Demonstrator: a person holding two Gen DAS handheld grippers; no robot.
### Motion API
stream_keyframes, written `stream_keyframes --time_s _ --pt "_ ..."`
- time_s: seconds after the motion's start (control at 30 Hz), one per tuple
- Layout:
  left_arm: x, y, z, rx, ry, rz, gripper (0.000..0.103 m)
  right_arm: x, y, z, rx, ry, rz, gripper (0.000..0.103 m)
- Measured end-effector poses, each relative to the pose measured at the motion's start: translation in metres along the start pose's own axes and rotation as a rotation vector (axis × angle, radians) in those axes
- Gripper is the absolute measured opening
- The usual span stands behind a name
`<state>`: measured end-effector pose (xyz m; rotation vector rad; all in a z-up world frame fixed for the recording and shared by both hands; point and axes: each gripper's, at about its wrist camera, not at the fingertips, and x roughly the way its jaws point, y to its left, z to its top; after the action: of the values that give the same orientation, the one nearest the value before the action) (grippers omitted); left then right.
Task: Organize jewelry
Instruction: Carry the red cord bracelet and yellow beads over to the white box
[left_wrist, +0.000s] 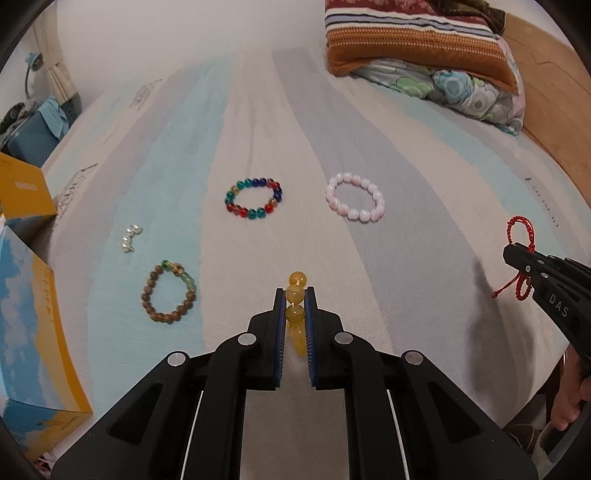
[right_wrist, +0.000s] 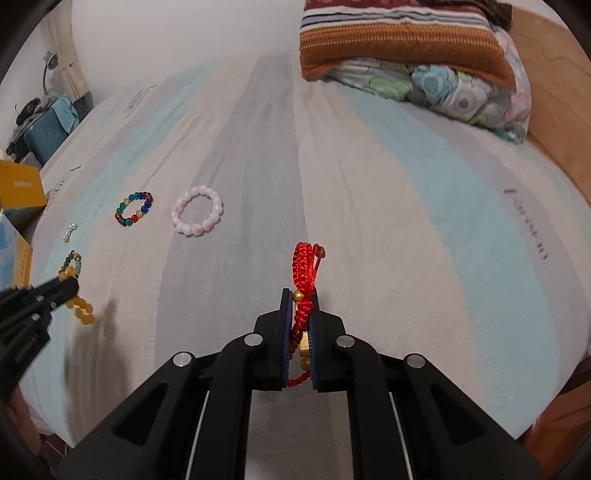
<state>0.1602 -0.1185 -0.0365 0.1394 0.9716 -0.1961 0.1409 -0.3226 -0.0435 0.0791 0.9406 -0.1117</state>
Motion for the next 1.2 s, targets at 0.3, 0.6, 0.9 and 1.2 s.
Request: stream_keyframes --time_s 0.3,0.6,0.9,1.2 --pt "-0.033 0.018 0.013 -0.007 -0.03 -0.003 0.009 -0.025 0.004 0.015 0.003 -0.011 0.006 0.007" --pt "-0.068 0.043 0.02 -0.042 -0.057 0.002 0.009 -0.057 0.031 0.029 -0.002 -0.027 0.083 0.007" --pt "-0.105 0.076 0.015 -0.055 -0.105 0.023 0.009 -0.078 0.088 0.039 -0.069 -0.051 0.136 0.007" --pt "-0.139 0.134 -0.001 -0.12 -0.139 0.071 0.009 -0.092 0.162 0.046 -0.148 -0.057 0.205 0.007"
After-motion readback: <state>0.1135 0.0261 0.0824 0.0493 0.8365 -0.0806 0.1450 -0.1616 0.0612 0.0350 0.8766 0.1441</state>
